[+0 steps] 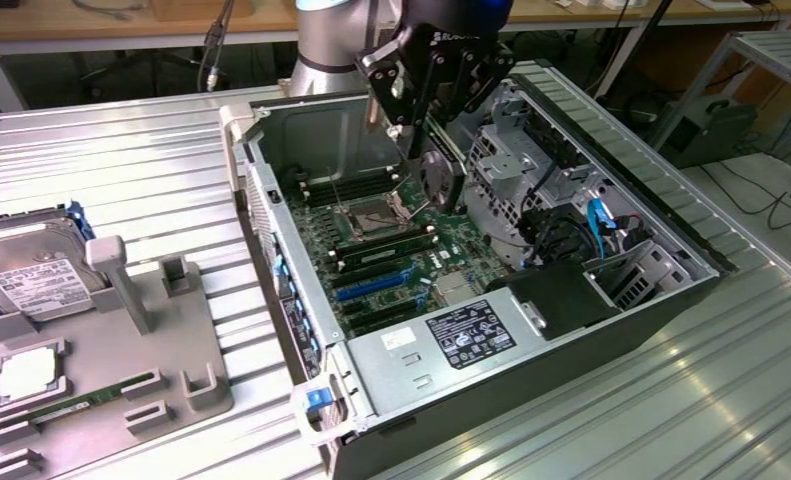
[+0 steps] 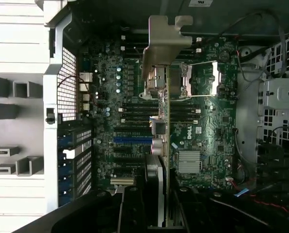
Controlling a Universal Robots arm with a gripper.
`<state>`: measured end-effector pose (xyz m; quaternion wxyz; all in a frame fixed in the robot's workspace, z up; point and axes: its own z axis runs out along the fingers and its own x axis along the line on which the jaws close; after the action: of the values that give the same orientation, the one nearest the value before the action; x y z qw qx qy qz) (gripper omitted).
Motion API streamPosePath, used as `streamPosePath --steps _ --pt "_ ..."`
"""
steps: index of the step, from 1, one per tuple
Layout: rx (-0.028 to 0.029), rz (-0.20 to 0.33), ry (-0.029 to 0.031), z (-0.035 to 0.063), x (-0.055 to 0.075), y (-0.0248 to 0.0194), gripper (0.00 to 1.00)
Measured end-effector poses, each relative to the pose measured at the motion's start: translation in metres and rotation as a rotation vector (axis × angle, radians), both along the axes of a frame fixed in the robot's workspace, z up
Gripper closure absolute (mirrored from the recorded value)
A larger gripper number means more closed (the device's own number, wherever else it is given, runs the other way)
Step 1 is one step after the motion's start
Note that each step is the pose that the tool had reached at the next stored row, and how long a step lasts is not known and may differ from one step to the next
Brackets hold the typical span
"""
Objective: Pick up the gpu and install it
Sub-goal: 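Pick up the gpu and move the gpu toward the slot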
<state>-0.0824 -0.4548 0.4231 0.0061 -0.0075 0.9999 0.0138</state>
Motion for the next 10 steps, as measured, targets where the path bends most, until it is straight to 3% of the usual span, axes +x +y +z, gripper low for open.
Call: streamPosePath --steps 10 --pt "0.0 0.0 0.0 -0.0002 0.022 0.0 0.72"
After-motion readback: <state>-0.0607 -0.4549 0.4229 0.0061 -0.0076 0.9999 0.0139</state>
